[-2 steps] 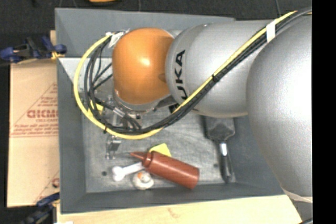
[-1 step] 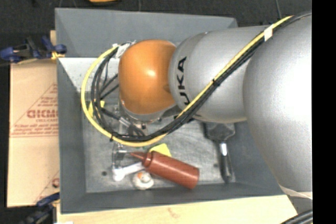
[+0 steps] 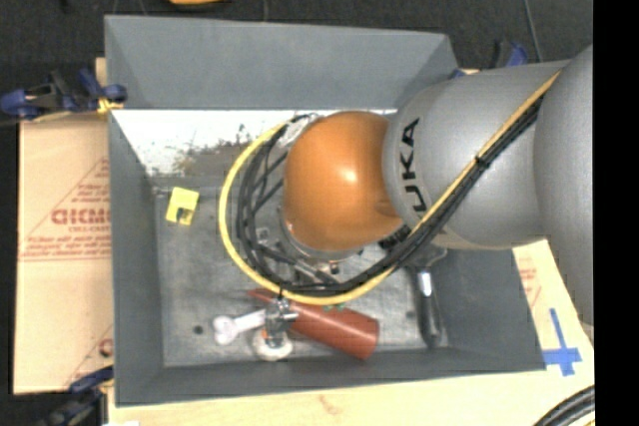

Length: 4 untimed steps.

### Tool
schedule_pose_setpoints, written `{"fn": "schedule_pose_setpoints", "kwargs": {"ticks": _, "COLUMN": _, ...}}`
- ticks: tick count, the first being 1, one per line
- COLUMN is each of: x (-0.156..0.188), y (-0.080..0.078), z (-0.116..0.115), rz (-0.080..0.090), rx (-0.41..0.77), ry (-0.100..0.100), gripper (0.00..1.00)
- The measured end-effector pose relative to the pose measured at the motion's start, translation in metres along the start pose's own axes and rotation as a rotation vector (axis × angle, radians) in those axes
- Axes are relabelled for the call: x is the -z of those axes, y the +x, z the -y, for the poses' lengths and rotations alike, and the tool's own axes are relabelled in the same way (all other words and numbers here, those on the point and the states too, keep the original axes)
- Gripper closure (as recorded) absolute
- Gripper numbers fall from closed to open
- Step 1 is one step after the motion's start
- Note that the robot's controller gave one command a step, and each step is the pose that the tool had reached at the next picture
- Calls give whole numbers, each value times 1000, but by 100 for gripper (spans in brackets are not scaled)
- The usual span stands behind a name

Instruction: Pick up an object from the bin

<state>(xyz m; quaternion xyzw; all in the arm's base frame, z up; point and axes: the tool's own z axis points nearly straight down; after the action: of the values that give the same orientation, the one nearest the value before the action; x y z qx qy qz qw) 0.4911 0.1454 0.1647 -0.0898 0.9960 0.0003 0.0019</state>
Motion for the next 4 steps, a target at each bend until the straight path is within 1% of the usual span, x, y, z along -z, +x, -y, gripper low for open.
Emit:
{"fn": "schedule_pose_setpoints", "kwargs": {"ticks": 1, "x": -92, "y": -10, "z": 3, "rz": -3, "rx": 108, "ry": -3, "gripper": 100}}
{"fn": "schedule_pose_setpoints", "kwargs": {"ticks": 2, "x": -92, "y": -10, "z": 3, "rz": -4, "rx": 107, "ry": -4, "gripper": 100}}
{"fn": "schedule_pose_setpoints", "kwargs": {"ticks": 3, "x": -9, "y": -4, "z": -3, "rz": 5, "rx": 70, "ry": -1, "gripper": 0}}
{"fn": "schedule_pose_setpoints", "kwargs": {"ticks": 4, "x": -13, "y": -3, "z": -3, "rz": -2, "rx": 69, "ry": -1, "gripper": 0}}
